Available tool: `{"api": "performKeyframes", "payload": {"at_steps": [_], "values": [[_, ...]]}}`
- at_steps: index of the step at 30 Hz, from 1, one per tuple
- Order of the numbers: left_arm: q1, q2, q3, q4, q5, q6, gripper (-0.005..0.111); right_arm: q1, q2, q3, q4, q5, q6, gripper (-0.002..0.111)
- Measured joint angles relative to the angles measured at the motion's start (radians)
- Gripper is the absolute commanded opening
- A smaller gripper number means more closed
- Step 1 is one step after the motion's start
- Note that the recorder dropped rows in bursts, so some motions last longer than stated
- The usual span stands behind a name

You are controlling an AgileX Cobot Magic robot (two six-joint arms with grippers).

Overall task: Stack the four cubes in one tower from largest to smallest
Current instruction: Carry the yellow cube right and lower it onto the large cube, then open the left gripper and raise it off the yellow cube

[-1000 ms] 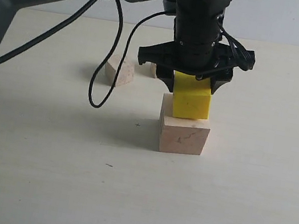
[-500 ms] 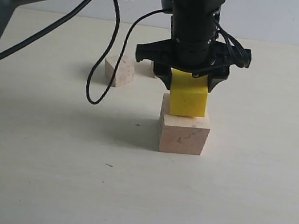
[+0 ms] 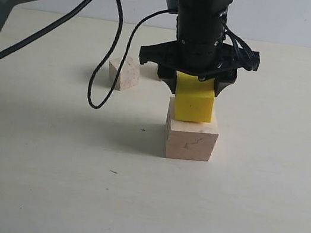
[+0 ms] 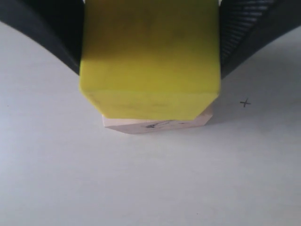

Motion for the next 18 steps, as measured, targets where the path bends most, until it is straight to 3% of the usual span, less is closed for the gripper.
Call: {"api": "performKeyframes", "payload": {"at_steps": [13,16,18], "values": [[0.000,0.010,0.014,-0.015,-0.013,0.015,0.001,0.000,0.000,0.000,0.000,0.000,0.000,0.000],[0.000,0.012,0.012,-0.015,-0.013,0.019,0.018,0.000,0.000,0.000,0.000,0.000,0.000,0.000],[0.000,0.012,0.012,-0.015,-0.013,0.019,0.038,0.000,0.000,0.000,0.000,0.000,0.000,0.000]]}}
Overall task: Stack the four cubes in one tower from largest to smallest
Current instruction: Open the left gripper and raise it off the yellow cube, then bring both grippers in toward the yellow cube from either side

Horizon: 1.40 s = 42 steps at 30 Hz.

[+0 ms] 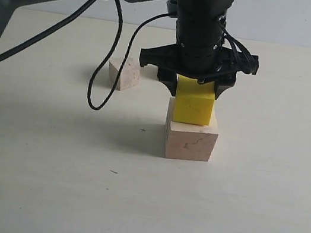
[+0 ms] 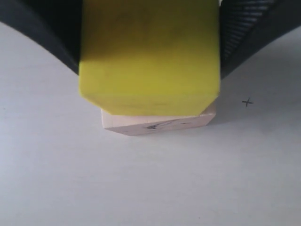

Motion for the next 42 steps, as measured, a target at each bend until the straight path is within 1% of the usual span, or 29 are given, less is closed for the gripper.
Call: {"api": "performKeyframes", "payload": {"at_steps": [1,2,3,4,6,16,21,28,33,36,39,42], "values": [[0.000,0.000,0.000,0.000,0.000,0.000,0.054,0.000,0.000,0.000,0.000,0.000,0.000,0.000],[0.000,0.000,0.000,-0.002,0.000,0.000,0.066,0.000,0.000,0.000,0.000,0.000,0.000,0.000],[0.000,0.000,0.000,-0.004,0.000,0.000,0.075,0.000,0.000,0.000,0.000,0.000,0.000,0.000],[0.000,0.000,0.000,-0.012,0.000,0.002,0.082,0.000,0.000,0.000,0.000,0.000,0.000,0.000],[0.000,0.015,0.011,-0.033,0.006,0.012,0.088,0.000,0.000,0.000,0.000,0.000,0.000,0.000],[0.000,-0.049,-0.038,-0.045,0.012,0.076,0.088,0.000,0.000,0.000,-0.002,0.006,0.000,0.000],[0.008,-0.114,-0.043,-0.033,0.013,0.161,0.088,0.000,0.000,0.005,-0.002,0.010,0.000,0.000],[0.013,-0.205,-0.043,0.082,0.015,0.256,0.088,0.000,0.007,0.012,0.002,0.013,0.000,0.000],[0.013,-0.253,-0.039,0.140,0.015,0.324,0.088,0.000,0.088,0.012,0.023,0.013,0.000,0.000],[0.013,-0.287,0.020,0.180,0.013,0.353,0.088,0.000,0.174,-0.007,0.054,0.020,-0.002,0.003],[0.017,-0.324,0.127,0.239,0.011,0.363,0.088,0.000,0.288,-0.044,0.087,0.048,-0.010,0.008],[0.034,-0.357,0.239,0.258,0.013,0.366,0.088,0.000,0.405,-0.080,0.127,0.075,-0.026,0.009]]}}
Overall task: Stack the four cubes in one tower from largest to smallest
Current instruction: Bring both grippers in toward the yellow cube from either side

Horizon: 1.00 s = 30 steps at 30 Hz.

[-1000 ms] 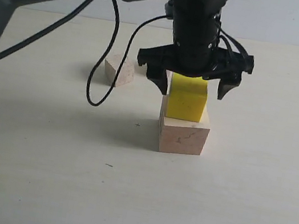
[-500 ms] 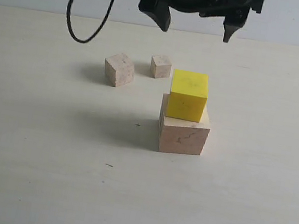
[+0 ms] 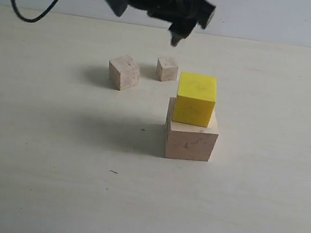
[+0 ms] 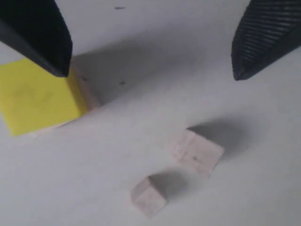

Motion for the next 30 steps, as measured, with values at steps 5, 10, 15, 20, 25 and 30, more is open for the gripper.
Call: {"api": "performKeyframes", "payload": {"at_steps": [5,10,15,20,25,30], "values": [[0.035,-0.043,0.167,-0.021,-0.002,0.011,0.085,0.000,0.197,-0.057,0.065,0.041,-0.032,0.003],[0.097,-0.062,0.274,-0.137,-0.037,0.061,0.036,0.000,0.374,-0.109,0.078,0.064,-0.040,0.000],[0.164,-0.062,0.347,-0.255,-0.134,0.082,0.003,-0.045,0.468,-0.146,0.111,0.023,-0.051,0.000],[0.176,-0.060,0.378,-0.329,-0.249,0.086,0.003,-0.147,0.521,-0.150,0.248,-0.070,-0.165,0.000],[0.176,-0.016,0.380,-0.477,-0.351,0.132,0.003,-0.251,0.582,-0.150,0.496,-0.155,-0.363,0.000],[0.192,0.039,0.382,-0.614,-0.405,0.165,0.003,-0.341,0.665,-0.181,0.804,-0.166,-0.635,0.000]]}}
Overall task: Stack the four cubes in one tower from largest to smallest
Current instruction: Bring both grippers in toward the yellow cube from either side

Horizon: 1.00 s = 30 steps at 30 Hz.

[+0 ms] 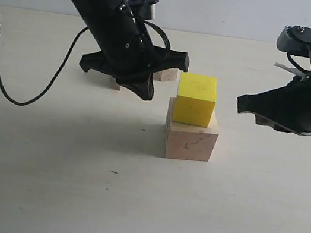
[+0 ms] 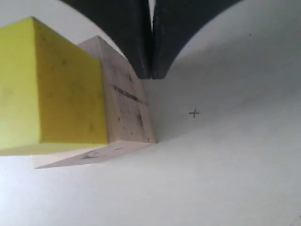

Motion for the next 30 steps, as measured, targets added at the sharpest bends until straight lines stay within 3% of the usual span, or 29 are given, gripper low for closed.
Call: {"api": "performKeyframes", "payload": {"at_steps": [4,10,18,30], "values": [[0.013,0.027,0.000,-0.055,-0.022,0.013,0.003,-0.054,0.070,-0.029,0.248,0.013,-0.230,0.000],[0.015,0.029,0.000,-0.156,-0.056,0.059,0.003,-0.068,0.160,-0.083,0.456,0.063,-0.424,0.000],[0.015,0.038,0.000,-0.269,-0.065,0.112,0.003,-0.068,0.193,-0.105,0.524,0.078,-0.469,0.000],[0.015,0.038,0.000,-0.297,-0.012,0.123,0.003,-0.068,0.193,-0.105,0.540,0.067,-0.474,0.000]]}}
